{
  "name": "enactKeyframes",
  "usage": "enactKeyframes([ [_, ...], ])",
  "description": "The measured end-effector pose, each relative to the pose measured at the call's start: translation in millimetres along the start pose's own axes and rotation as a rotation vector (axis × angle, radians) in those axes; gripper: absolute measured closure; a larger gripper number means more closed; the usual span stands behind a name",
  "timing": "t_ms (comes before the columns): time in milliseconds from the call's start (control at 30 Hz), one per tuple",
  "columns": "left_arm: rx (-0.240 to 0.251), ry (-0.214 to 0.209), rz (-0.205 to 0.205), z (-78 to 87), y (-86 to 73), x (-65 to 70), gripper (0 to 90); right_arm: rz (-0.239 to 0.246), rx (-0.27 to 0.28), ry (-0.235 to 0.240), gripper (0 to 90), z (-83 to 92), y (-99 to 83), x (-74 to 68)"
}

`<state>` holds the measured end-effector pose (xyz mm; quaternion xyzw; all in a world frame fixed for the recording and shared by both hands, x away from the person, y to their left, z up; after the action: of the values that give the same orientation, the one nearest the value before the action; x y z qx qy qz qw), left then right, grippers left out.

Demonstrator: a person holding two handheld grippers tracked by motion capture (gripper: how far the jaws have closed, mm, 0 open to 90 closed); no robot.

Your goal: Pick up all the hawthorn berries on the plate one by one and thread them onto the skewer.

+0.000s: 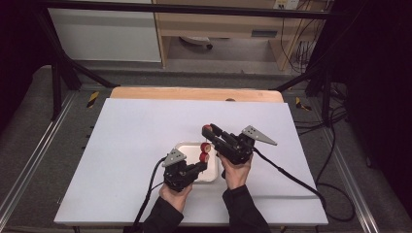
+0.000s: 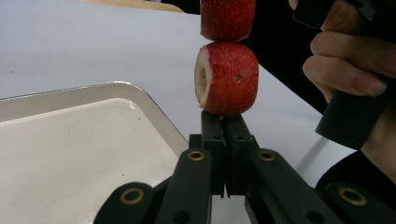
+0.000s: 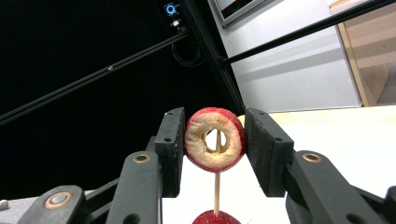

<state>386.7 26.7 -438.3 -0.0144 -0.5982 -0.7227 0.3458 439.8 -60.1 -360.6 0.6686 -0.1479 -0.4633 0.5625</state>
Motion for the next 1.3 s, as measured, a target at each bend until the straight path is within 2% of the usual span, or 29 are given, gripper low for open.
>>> enactKeyframes([
  [233, -0.012, 0.004, -0.002, -2.3, -1.1, -1.1, 89.0, 0.041, -0.024, -0.017, 60.1, 4.0, 0.4, 0.6],
  [367, -0.014, 0.017, -0.027, -1.4, -1.5, -1.7, 89.0, 0.059, -0.033, -0.023, 60.2, 6.3, -0.1, 1.0],
  [567, -0.035, 0.033, -0.067, 0.1, -2.4, -1.7, 89.1, 0.049, -0.07, -0.002, 60.2, 7.7, 0.9, -0.1],
  [900, -0.07, 0.036, -0.089, 0.4, -4.0, -3.9, 89.1, 0.055, -0.144, 0.004, 60.3, 8.6, -0.4, 3.1],
  [1067, -0.086, 0.049, -0.097, 2.9, -4.1, -6.7, 89.1, 0.053, -0.15, 0.019, 60.3, 7.6, -2.6, 2.5],
  [1133, -0.084, 0.041, -0.097, 3.1, -3.8, -6.9, 89.1, 0.054, -0.152, 0.023, 60.3, 7.5, -3.2, 2.3],
  [1233, -0.093, 0.045, -0.111, 2.3, -5.6, -7.8, 89.1, 0.072, -0.151, 0.02, 60.3, 7.6, -4.6, 2.4],
  [1300, -0.1, 0.045, -0.119, 1.5, -7.6, -6.8, 89.1, 0.077, -0.173, 0.018, 60.3, 7.3, -6.4, 4.0],
])
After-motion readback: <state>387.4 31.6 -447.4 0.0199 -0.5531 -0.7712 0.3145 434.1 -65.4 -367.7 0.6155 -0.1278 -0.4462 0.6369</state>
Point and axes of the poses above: each handheld gripper's, and its own axes: z roughly backward along the jaws, y roughly out of its top, x roughly to its right, the point moved 8 cm from there along -z, roughly forward along the jaws, and after that the axes turned 13 degrees about -y, right-handed, at the moved point
